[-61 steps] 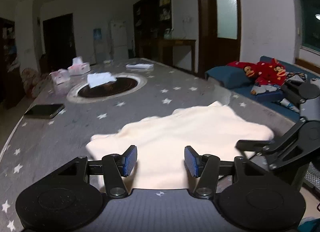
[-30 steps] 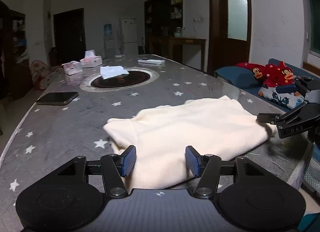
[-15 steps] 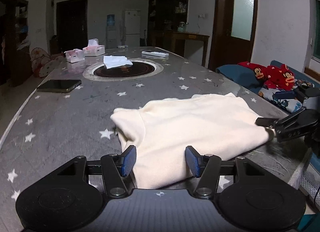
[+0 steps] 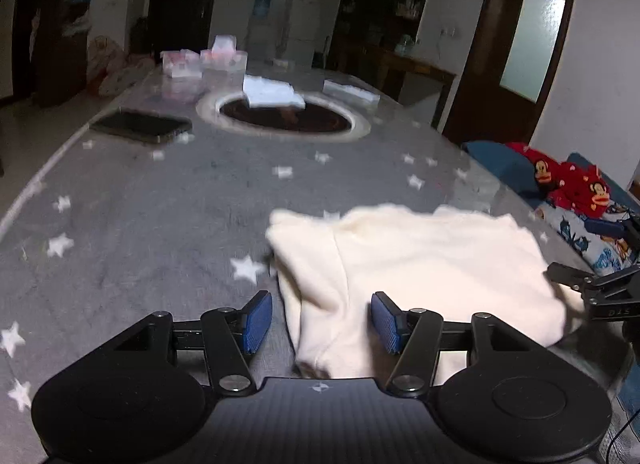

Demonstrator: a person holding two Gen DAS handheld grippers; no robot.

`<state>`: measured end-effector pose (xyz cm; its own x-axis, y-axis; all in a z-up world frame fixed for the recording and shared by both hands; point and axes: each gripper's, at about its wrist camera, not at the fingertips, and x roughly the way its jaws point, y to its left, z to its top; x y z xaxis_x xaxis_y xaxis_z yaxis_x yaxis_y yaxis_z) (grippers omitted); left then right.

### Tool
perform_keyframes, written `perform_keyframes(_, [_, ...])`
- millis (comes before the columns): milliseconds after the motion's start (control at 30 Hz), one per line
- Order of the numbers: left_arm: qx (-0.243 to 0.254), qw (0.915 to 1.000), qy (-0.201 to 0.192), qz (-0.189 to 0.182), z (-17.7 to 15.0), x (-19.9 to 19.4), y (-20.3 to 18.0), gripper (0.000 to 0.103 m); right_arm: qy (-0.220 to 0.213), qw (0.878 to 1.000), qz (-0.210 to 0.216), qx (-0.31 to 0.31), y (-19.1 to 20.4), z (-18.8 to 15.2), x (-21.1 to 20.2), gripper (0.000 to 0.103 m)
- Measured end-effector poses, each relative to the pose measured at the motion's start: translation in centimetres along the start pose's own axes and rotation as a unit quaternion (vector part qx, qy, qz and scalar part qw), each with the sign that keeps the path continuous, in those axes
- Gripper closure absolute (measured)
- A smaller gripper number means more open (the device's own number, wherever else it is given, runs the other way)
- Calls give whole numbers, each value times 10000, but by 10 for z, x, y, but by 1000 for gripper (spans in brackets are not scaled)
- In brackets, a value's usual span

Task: Fold clothes

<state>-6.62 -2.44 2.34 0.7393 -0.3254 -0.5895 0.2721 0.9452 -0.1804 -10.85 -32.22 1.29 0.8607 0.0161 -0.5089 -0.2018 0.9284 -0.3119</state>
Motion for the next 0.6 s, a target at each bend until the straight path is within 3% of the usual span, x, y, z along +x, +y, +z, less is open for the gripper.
perform_keyframes(100, [84, 9992, -332, -209, 8, -10, -9, 45, -77, 9999, -20, 78, -7, 9, 8, 0])
perform_keyframes(300, [179, 9968, -175, -757, 8, 8, -20, 45, 45, 9998, -166, 61, -10, 17, 43, 0])
perform_keyframes(400, [80, 9980, 71, -627, 1, 20, -8, 45, 271, 9993, -233, 133, -15, 12, 59, 0])
perform_keyframes(600, [41, 9978, -114, -656, 15, 14, -5, 44, 239, 9994, -103, 210, -20, 20, 60, 0])
